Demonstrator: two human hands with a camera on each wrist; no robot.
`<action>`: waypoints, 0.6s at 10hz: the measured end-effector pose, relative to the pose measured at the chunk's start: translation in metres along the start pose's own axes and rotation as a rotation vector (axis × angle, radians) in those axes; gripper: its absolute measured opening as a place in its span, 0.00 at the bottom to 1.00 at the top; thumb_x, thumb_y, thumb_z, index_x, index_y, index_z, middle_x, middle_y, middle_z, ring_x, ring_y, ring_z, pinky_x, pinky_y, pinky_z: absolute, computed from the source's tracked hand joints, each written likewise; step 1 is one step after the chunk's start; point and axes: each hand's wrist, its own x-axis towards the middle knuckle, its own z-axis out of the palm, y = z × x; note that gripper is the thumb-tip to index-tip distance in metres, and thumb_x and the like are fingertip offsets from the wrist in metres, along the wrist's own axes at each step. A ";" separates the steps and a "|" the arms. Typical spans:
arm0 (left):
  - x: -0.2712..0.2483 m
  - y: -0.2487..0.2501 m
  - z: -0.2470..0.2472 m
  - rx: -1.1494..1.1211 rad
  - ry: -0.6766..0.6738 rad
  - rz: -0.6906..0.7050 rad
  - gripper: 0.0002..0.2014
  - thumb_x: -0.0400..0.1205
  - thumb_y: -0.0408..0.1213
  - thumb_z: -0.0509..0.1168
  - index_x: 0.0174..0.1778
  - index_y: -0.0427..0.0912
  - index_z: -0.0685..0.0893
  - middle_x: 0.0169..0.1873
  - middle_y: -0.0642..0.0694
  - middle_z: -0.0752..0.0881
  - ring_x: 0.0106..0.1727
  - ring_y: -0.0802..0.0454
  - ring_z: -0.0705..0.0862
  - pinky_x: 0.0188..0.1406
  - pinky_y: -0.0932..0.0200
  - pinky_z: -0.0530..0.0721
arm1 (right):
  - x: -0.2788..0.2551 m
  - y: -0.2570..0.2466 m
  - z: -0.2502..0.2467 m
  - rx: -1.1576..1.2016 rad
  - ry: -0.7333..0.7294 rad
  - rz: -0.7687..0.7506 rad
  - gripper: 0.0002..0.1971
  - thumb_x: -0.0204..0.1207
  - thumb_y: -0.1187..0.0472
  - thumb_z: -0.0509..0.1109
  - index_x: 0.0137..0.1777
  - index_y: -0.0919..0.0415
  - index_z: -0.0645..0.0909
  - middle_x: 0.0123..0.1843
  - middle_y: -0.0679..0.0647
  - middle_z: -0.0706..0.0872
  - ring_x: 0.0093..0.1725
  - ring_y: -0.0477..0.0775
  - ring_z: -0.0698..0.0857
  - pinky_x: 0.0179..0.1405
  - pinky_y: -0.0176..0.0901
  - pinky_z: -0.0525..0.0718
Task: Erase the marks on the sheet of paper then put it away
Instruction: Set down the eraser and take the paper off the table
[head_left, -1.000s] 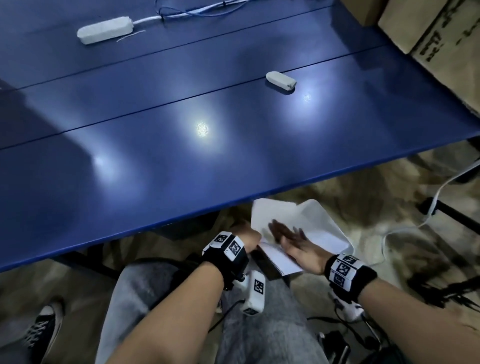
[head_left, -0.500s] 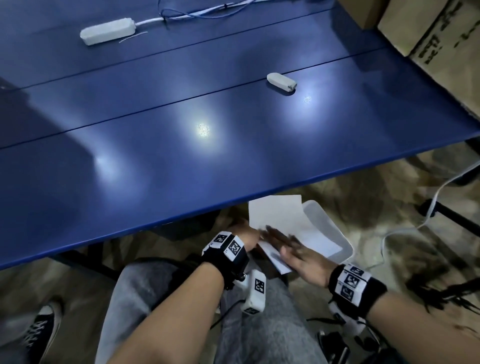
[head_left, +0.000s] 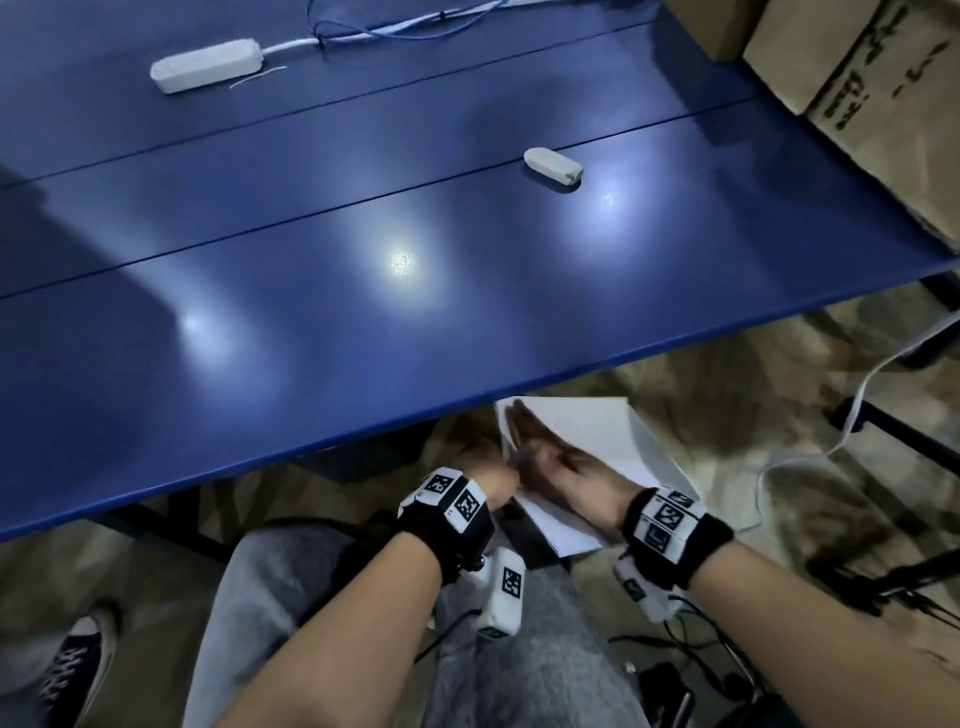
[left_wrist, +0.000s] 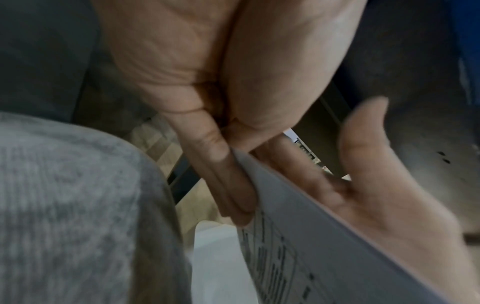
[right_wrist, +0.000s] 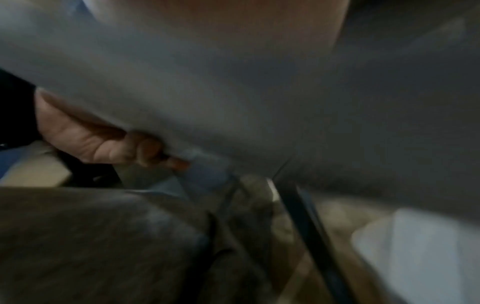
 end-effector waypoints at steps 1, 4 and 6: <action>-0.001 -0.005 0.004 0.021 0.035 0.041 0.14 0.79 0.39 0.64 0.59 0.41 0.84 0.63 0.40 0.85 0.63 0.42 0.84 0.54 0.62 0.78 | 0.020 0.026 0.011 -0.099 -0.113 0.048 0.23 0.87 0.43 0.37 0.80 0.39 0.38 0.85 0.41 0.38 0.84 0.38 0.37 0.84 0.47 0.38; 0.009 -0.019 0.004 0.004 0.031 -0.022 0.16 0.77 0.47 0.64 0.57 0.44 0.84 0.59 0.41 0.87 0.57 0.41 0.87 0.56 0.55 0.83 | 0.015 0.064 -0.019 -0.213 -0.036 0.746 0.46 0.78 0.28 0.38 0.85 0.64 0.48 0.85 0.69 0.52 0.84 0.66 0.55 0.83 0.52 0.53; 0.006 -0.002 0.001 -0.028 0.092 -0.025 0.23 0.86 0.45 0.57 0.74 0.35 0.73 0.71 0.36 0.79 0.70 0.39 0.80 0.65 0.56 0.76 | 0.008 0.040 0.025 0.396 -0.090 0.148 0.32 0.80 0.31 0.33 0.84 0.37 0.46 0.86 0.37 0.44 0.84 0.35 0.42 0.84 0.40 0.40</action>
